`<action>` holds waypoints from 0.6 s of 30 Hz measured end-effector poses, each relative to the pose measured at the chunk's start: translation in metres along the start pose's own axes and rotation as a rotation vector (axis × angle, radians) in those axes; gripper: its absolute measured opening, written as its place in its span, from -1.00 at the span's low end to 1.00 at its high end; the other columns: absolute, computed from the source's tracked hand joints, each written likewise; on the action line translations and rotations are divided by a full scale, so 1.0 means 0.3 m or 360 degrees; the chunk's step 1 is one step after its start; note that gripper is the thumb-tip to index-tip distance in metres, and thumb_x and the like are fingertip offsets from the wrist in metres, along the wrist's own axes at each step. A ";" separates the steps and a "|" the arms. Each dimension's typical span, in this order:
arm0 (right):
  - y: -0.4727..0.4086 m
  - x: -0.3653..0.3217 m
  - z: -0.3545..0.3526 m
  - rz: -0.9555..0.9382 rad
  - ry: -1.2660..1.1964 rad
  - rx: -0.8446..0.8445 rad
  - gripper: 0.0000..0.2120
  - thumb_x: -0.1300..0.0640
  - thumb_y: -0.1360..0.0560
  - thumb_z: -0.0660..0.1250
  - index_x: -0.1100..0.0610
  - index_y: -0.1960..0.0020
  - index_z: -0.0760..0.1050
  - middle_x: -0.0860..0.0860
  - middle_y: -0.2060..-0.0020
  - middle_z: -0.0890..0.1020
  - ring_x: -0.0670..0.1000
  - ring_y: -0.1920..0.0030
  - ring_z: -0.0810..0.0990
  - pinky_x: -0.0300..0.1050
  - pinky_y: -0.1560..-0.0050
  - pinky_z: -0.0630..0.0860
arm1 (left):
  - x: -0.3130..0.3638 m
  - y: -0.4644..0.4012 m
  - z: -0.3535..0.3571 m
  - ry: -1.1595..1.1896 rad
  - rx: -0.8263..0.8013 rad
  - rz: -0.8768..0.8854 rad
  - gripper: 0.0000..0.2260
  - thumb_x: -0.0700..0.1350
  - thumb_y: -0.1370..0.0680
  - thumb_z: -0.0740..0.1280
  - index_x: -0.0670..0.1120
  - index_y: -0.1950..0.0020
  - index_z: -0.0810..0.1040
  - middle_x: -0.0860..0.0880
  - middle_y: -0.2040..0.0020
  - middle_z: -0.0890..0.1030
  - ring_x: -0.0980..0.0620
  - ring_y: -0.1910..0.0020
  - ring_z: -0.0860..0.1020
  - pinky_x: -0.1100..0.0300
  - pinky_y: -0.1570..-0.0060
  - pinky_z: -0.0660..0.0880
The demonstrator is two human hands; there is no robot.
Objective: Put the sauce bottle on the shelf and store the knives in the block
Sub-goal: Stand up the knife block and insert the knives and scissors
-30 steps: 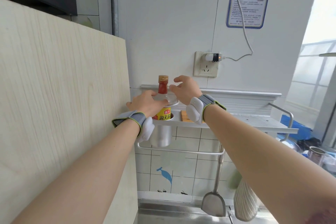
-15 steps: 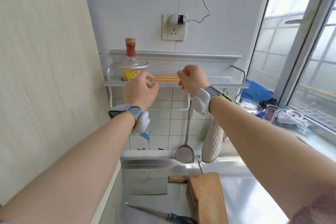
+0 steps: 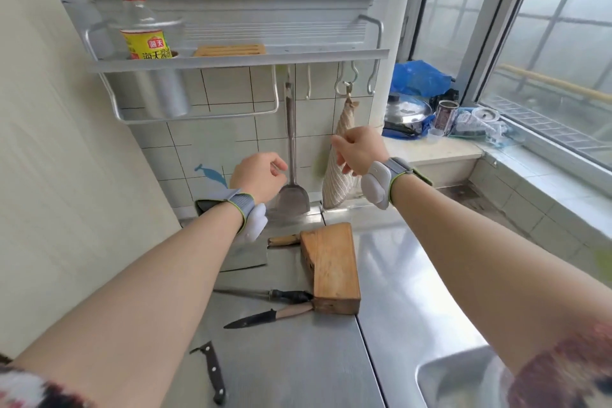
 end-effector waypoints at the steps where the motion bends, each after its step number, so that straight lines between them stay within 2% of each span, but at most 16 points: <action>1: 0.005 0.017 0.008 0.0014 0.0017 -0.0020 -0.71 0.10 -0.54 0.19 0.27 0.19 0.54 0.14 0.32 0.65 0.09 0.40 0.59 -0.18 0.44 0.46 | -0.005 0.010 0.014 -0.0019 -0.0042 0.0009 -0.85 -0.21 -0.47 0.29 0.01 0.07 0.59 0.05 0.16 0.57 0.00 0.15 0.51 0.24 0.16 0.35; 4: 0.021 0.138 0.041 0.0130 0.0004 -0.0067 -0.74 0.16 -0.53 0.19 0.34 0.11 0.54 0.20 0.26 0.68 0.09 0.41 0.59 -0.17 0.45 0.48 | -0.022 0.032 0.117 -0.0146 -0.0268 0.0056 -0.84 -0.20 -0.44 0.32 0.07 0.15 0.57 0.07 0.14 0.60 -0.01 0.09 0.57 0.18 0.07 0.47; 6: 0.027 0.220 0.071 0.0250 0.0013 -0.0128 -0.78 0.21 -0.52 0.17 0.33 0.07 0.52 0.20 0.25 0.68 0.07 0.46 0.57 -0.17 0.47 0.47 | -0.043 0.032 0.187 -0.0298 -0.0453 0.0121 -0.84 -0.19 -0.43 0.33 0.09 0.14 0.58 0.08 0.12 0.60 -0.02 0.02 0.59 0.12 -0.03 0.52; 9: 0.048 0.315 0.113 0.0404 0.0055 -0.0235 -0.84 0.27 -0.53 0.11 0.21 0.07 0.47 0.18 0.21 0.67 0.06 0.47 0.57 -0.17 0.49 0.48 | -0.075 0.026 0.263 -0.0582 -0.0657 0.0287 -0.74 -0.19 -0.43 0.32 0.07 -0.06 0.60 0.03 -0.02 0.59 -0.03 -0.09 0.56 0.09 -0.02 0.52; 12: 0.065 0.429 0.154 0.0608 0.0095 -0.0315 -0.83 0.33 -0.53 0.11 0.17 0.07 0.46 0.21 0.12 0.67 0.15 0.38 0.60 -0.14 0.46 0.52 | -0.098 -0.001 0.359 -0.0958 -0.0945 0.0549 -0.57 -0.18 -0.44 0.33 0.05 -0.30 0.46 -0.05 -0.22 0.50 -0.09 -0.22 0.47 0.07 -0.03 0.47; 13: 0.076 0.480 0.170 0.0676 0.0102 -0.0345 -0.82 0.35 -0.52 0.12 0.19 0.04 0.47 0.22 0.08 0.67 0.18 0.33 0.63 -0.11 0.41 0.55 | -0.106 -0.008 0.404 -0.1063 -0.1030 0.0627 -0.50 -0.16 -0.44 0.36 0.05 -0.37 0.40 -0.06 -0.27 0.46 -0.10 -0.26 0.44 0.05 -0.07 0.46; 15: 0.103 0.545 0.195 0.0780 0.0146 -0.0434 -0.78 0.37 -0.52 0.13 0.28 -0.05 0.51 0.26 -0.01 0.66 0.25 0.13 0.68 0.04 0.19 0.62 | -0.111 -0.006 0.451 -0.1264 -0.1116 0.0761 -0.36 -0.11 -0.42 0.42 0.06 -0.46 0.26 -0.04 -0.35 0.39 -0.09 -0.33 0.38 0.01 -0.16 0.41; 18: 0.140 0.635 0.224 0.0912 0.0269 -0.0529 -0.71 0.38 -0.53 0.11 0.39 -0.17 0.51 0.30 -0.12 0.61 0.28 -0.11 0.61 0.12 -0.14 0.57 | -0.108 -0.029 0.554 -0.1438 -0.1241 0.1001 -0.19 -0.08 -0.38 0.48 0.05 -0.52 0.11 -0.01 -0.45 0.29 -0.05 -0.41 0.30 0.01 -0.21 0.35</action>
Point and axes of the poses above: each hand's wrist, its own y-axis away from the middle knuckle, its own z-axis out of the palm, x = y × z, the point moved 1 cm from there along -y, towards the middle knuckle
